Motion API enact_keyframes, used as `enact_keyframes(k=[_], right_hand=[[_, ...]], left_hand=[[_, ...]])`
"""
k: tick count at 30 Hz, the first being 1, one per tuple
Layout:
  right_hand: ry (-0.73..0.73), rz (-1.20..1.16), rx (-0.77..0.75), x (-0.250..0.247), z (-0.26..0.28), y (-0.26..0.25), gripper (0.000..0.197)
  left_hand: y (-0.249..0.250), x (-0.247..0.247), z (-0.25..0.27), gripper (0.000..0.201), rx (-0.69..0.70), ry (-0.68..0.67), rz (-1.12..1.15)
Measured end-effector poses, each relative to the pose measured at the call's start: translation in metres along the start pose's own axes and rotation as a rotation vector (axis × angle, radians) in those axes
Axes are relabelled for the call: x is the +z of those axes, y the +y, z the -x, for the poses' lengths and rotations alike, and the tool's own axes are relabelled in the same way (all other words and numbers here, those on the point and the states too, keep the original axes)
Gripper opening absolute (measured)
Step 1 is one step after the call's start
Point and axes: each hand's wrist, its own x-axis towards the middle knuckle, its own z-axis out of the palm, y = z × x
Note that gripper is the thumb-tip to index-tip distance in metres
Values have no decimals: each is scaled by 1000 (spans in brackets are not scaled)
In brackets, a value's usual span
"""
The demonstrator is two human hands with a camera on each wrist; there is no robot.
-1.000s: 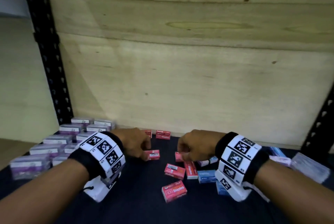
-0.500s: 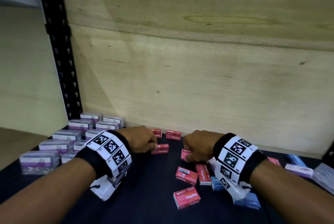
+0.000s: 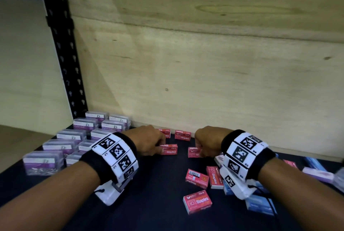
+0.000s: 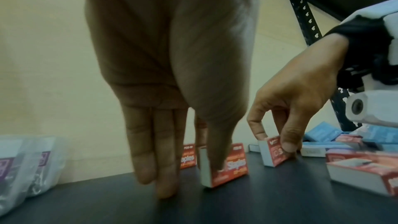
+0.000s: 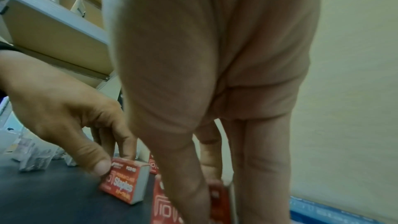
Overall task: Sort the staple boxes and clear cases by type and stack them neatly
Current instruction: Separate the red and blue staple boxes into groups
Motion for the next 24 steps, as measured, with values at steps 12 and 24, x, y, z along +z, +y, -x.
enact_keyframes(k=[12,24], right_hand=[[18,-23,25,-8,-14,-18,36],[46,-75,60,-5,-18,-20,35]], left_hand=[[-10,-4,-10,37,-156,20,-43],[-10,-4,-20,43,-173,21,-39]])
